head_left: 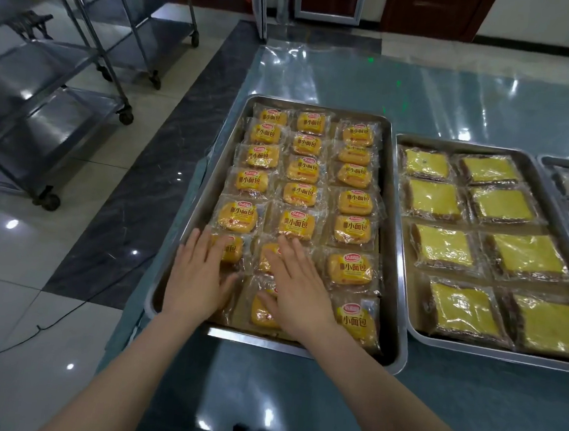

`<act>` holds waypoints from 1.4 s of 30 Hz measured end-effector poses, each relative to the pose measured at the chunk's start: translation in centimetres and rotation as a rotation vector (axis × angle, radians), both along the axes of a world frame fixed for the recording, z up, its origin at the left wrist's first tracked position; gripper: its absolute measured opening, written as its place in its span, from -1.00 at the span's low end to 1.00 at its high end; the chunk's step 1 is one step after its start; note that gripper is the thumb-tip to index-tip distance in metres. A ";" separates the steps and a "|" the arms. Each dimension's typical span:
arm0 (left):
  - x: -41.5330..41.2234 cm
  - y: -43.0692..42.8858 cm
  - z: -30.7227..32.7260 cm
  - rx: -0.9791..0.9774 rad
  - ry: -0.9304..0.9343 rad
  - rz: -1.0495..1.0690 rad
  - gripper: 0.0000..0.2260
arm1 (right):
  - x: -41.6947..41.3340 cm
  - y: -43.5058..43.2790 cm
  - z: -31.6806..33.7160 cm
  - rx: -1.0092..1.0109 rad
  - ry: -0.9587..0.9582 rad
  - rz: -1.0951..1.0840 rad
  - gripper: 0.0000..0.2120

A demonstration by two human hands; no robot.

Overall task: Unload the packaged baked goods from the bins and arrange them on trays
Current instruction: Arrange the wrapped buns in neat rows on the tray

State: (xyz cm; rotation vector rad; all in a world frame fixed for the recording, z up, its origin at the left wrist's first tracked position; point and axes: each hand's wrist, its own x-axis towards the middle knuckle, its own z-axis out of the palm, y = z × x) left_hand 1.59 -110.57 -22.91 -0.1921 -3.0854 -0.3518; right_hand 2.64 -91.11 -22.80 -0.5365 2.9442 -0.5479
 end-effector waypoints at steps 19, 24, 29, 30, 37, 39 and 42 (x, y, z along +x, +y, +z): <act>-1.1 -0.2 -1.7 -0.037 -0.167 -0.259 -0.36 | -4.4 0.3 -1.7 0.052 0.006 -0.074 -0.42; -3.1 0.0 -1.0 0.027 -0.159 -0.236 -0.45 | -8.8 0.8 -1.8 0.098 -0.023 -0.112 -0.42; -7.6 0.8 -0.8 -0.022 -0.154 -0.203 -0.42 | -9.2 1.5 -2.4 0.123 -0.056 -0.105 -0.41; -8.6 1.0 -0.9 -0.024 -0.152 -0.203 -0.43 | -9.2 1.6 -2.4 0.103 -0.046 -0.112 -0.42; -17.2 2.8 -1.7 -0.026 -0.235 -0.119 -0.41 | -14.4 2.3 -1.0 0.048 -0.024 -0.167 -0.46; -18.5 2.9 -2.1 -0.066 -0.301 -0.125 -0.40 | -15.8 2.3 -1.1 0.085 -0.064 -0.136 -0.44; -18.8 2.4 -2.6 -0.098 -0.289 -0.162 -0.40 | -16.5 2.0 -1.5 0.103 -0.100 -0.129 -0.42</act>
